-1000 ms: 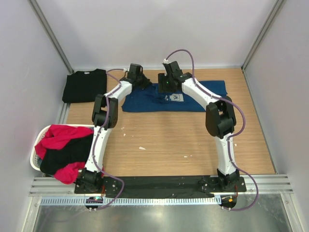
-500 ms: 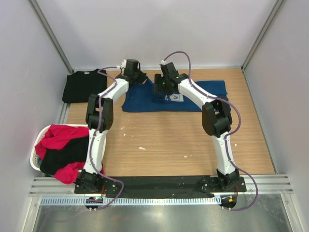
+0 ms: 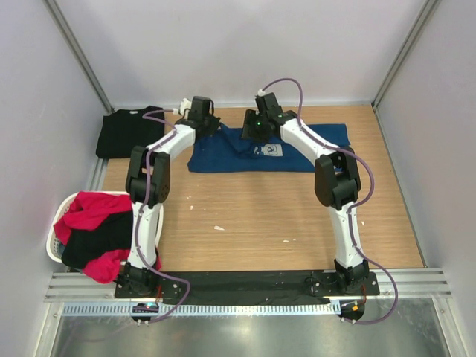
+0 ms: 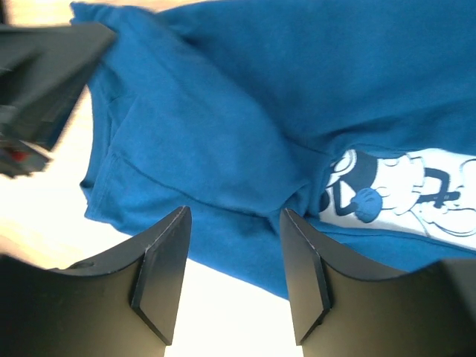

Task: Fold and stack the t-shirts
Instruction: Fold the tshirt

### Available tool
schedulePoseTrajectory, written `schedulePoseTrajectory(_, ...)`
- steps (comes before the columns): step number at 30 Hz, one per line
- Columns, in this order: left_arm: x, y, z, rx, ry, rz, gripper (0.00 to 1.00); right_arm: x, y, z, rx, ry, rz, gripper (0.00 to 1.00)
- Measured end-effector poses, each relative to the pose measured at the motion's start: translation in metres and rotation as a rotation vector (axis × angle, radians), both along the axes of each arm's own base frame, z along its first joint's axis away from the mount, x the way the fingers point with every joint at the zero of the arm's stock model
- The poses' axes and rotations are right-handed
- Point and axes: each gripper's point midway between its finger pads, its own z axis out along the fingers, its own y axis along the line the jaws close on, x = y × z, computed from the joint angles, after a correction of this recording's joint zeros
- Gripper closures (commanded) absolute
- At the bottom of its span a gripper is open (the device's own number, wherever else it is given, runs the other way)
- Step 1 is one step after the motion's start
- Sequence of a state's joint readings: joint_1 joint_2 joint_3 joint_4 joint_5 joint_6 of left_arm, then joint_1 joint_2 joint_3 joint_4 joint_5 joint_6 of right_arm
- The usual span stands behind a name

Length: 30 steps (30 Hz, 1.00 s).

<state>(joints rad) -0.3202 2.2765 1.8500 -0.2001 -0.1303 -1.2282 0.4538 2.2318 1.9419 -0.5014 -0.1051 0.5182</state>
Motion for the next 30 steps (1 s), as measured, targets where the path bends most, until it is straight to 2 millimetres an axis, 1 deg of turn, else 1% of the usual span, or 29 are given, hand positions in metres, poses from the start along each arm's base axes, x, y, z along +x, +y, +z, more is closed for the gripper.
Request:
schedulePoseTrajectory(3,-0.009,0.005,-0.018,0.014,0.045,0.023,1.00,-0.003,0.005,0.001,0.019,0.010,0.023,0.46)
schedulePoseTrajectory(6,-0.013,0.007,-0.024,0.018,0.066,0.038,1.00,-0.007,0.008,0.001,0.038,0.021,0.039,0.47)
schedulePoseTrajectory(8,-0.014,0.008,-0.023,0.018,0.067,0.049,1.00,-0.009,0.010,-0.002,0.046,0.032,0.047,0.47)
schedulePoseTrajectory(12,-0.020,0.014,-0.016,0.020,0.064,0.077,1.00,-0.020,0.008,-0.020,0.036,0.076,0.053,0.50)
schedulePoseTrajectory(15,-0.026,0.018,-0.007,0.025,0.054,0.094,1.00,-0.025,0.005,-0.030,0.022,0.102,0.051,0.55)
schedulePoseTrajectory(18,-0.028,0.020,-0.002,0.023,0.051,0.105,1.00,-0.024,0.003,-0.034,0.010,0.100,0.047,0.57)
schedulePoseTrajectory(21,-0.032,0.022,-0.003,0.022,0.057,0.112,1.00,-0.021,-0.002,-0.041,-0.021,0.096,0.034,0.59)
schedulePoseTrajectory(26,-0.041,0.025,-0.017,0.036,0.091,0.113,1.00,-0.016,-0.011,-0.056,-0.079,0.090,0.011,0.61)
schedulePoseTrajectory(30,-0.049,0.028,-0.030,0.049,0.124,0.114,1.00,-0.013,-0.014,-0.069,-0.102,0.099,0.010,0.61)
